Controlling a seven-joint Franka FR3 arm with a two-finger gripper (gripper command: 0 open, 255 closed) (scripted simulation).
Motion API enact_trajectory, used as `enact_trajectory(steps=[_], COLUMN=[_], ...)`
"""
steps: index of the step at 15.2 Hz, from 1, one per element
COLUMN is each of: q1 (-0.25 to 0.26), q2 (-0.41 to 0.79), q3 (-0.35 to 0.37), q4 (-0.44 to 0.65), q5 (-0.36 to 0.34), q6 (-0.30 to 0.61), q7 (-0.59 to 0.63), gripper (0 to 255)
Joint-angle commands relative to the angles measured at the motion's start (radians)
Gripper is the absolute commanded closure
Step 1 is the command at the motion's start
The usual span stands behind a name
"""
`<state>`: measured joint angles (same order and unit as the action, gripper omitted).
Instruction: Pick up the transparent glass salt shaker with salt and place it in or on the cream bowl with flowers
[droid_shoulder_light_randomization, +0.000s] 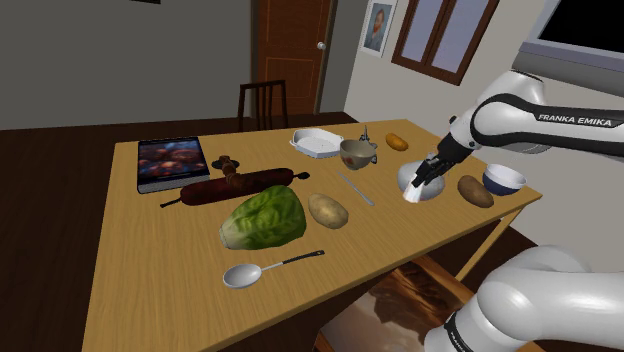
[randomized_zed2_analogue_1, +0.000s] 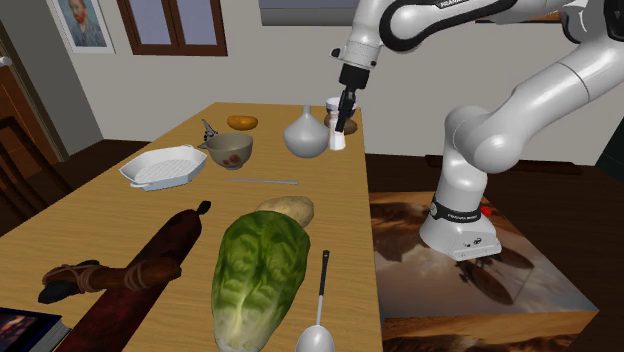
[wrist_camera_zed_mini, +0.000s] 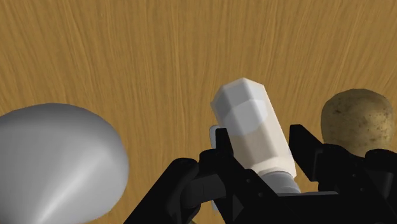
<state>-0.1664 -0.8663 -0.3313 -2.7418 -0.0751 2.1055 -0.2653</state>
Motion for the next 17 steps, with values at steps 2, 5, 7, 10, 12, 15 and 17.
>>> enact_trajectory(steps=[2, 5, 7, 10, 12, 15, 17], q1=[0.003, 0.007, 0.008, 0.047, 0.072, 0.110, 0.133], q2=[-0.007, -0.011, -0.012, 0.129, 0.220, 0.352, 0.439], q3=[0.010, 0.018, 0.022, -0.003, -0.021, -0.050, -0.070], q4=[0.036, 0.074, 0.094, 0.182, 0.245, 0.347, 0.421], q5=[0.006, 0.011, 0.013, 0.030, 0.046, 0.077, 0.104], q6=[-0.043, -0.084, -0.105, -0.049, -0.021, 0.008, 0.018], q7=[0.007, 0.013, 0.015, 0.003, -0.009, -0.033, -0.052], gripper=[255, 255, 255, 255, 255, 255, 255])
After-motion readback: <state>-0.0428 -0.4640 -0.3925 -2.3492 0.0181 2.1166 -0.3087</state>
